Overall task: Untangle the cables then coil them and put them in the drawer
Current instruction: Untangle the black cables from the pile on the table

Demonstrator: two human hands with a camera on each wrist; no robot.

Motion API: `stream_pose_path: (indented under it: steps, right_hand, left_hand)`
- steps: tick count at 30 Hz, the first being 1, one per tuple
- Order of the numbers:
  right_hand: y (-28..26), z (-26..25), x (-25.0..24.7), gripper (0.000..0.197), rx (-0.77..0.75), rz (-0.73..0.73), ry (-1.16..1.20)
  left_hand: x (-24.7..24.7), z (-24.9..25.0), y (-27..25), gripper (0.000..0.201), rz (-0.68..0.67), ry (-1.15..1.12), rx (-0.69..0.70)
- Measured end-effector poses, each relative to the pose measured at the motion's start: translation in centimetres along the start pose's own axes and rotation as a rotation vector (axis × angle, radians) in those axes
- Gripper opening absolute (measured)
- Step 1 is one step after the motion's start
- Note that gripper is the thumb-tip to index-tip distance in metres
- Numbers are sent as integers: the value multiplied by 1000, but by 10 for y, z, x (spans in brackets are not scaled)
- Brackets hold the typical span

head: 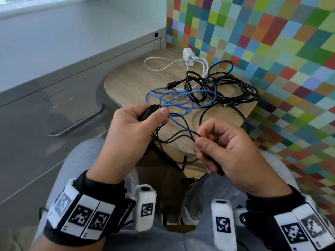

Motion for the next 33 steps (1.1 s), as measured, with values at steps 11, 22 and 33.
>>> stream_pose_path:
  steps: [11,22,33]
  right_hand:
    - [3,1,1,9,-26,74,-24]
    - [1,4,0,10,29,99,-143]
    - [-1,-3,2,19,29,96,-248]
  left_hand:
    - [-10,-1,5,21,316,-122,65]
    - [-5,5,-2,27,-168,217,79]
    - [9,2,-10,28,-171,313,122]
Point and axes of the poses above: each hand's wrist, its own y-axis towards the middle knuckle, its own x-axis out of the palm, z = x × y, the point moved 3 cm from there along y, towards the middle knuckle, and after that the axes turned 6 degrees about z, right-handed, at the moved point
